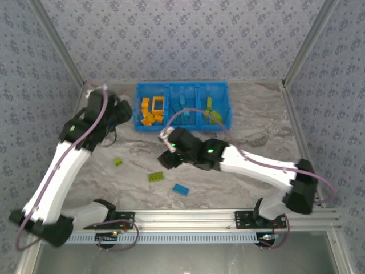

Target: Sort the legos into containers by color

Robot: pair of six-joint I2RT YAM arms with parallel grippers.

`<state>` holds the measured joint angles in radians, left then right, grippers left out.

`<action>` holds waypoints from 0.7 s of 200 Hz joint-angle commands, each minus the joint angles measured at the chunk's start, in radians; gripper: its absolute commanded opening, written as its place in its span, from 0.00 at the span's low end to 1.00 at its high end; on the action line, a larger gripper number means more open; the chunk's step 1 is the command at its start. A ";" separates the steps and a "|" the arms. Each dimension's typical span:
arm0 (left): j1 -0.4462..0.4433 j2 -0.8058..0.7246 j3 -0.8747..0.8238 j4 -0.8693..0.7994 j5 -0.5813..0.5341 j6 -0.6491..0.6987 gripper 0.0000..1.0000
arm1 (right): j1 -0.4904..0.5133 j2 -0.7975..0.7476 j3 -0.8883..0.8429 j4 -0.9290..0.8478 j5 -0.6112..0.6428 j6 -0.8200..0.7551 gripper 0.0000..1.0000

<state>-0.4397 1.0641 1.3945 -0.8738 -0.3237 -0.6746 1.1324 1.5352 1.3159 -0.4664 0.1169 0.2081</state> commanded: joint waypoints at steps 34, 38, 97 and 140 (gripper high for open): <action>-0.004 -0.381 -0.137 -0.093 -0.057 -0.039 0.57 | 0.099 0.436 0.307 0.128 -0.008 0.062 0.72; -0.004 -0.392 -0.138 -0.100 -0.060 -0.040 0.57 | 0.101 0.471 0.335 0.124 -0.006 0.073 0.73; -0.004 -0.405 -0.085 -0.157 -0.068 -0.020 0.57 | 0.097 0.803 0.663 0.049 0.012 0.165 0.81; -0.004 -0.391 -0.088 -0.163 -0.066 -0.012 0.56 | 0.090 0.930 0.778 0.079 -0.049 0.127 0.83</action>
<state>-0.4408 0.6632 1.2797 -1.0218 -0.3790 -0.7010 1.2263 2.4073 2.0293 -0.3904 0.1040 0.3435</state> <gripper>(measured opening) 0.564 0.830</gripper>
